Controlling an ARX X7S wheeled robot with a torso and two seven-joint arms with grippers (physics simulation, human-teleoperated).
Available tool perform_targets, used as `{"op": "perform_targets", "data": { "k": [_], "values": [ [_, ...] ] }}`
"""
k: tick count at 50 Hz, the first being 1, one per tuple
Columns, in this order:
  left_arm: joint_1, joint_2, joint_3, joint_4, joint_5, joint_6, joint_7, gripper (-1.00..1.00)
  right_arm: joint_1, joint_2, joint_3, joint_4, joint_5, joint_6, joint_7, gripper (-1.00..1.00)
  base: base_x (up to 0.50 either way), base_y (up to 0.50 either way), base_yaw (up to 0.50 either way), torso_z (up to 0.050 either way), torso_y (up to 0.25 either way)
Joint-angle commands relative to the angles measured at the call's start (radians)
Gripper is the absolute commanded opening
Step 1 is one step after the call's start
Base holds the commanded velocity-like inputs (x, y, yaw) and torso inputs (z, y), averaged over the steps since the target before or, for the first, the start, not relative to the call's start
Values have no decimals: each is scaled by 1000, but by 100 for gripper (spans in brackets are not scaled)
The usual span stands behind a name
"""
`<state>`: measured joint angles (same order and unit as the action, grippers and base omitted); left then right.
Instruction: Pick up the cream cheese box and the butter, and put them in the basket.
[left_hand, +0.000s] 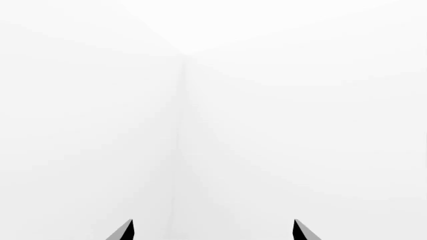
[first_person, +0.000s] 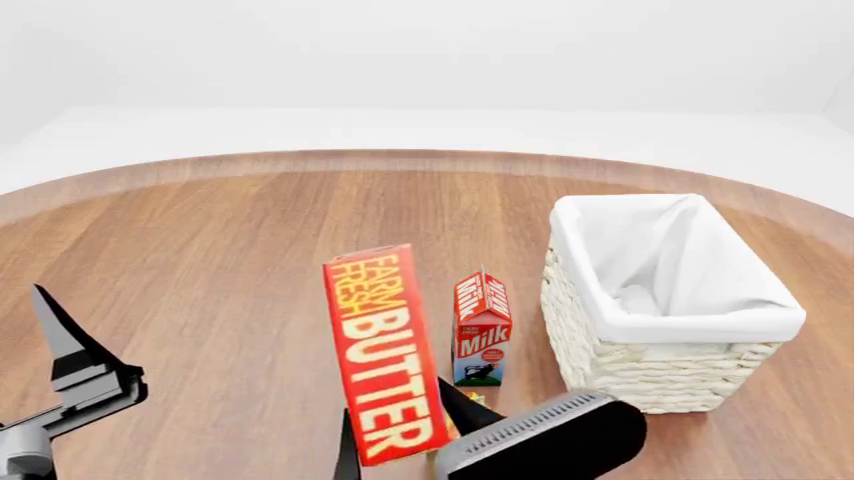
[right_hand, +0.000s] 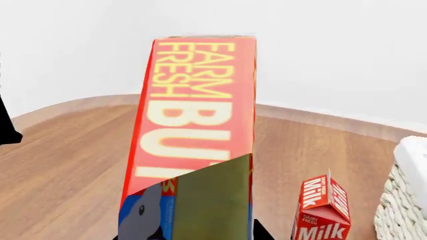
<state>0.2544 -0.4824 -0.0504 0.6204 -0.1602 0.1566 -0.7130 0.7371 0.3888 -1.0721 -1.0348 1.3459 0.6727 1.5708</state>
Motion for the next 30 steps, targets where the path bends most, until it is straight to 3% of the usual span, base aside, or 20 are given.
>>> {"op": "perform_targets", "data": {
  "k": [1, 14, 26, 30],
  "values": [
    [1, 20, -22, -5, 18, 10, 20, 100, 112, 57, 13, -12, -33, -91, 0, -100, 0, 0, 0, 0, 10],
    [-2, 19, -21, -8, 15, 9, 19, 100, 278, 241, 19, -12, 59, -201, 0, -100, 0, 0, 0, 1, 1],
    [-4, 19, -17, -6, 19, 5, 18, 100, 549, 549, -58, -12, 175, -320, -1, -100, 0, 0, 0, 1, 1],
    [-3, 19, -17, -6, 19, 4, 17, 100, 639, 642, -21, -12, 247, -298, -8, -100, 0, 0, 0, 0, 0]
  ]
}}
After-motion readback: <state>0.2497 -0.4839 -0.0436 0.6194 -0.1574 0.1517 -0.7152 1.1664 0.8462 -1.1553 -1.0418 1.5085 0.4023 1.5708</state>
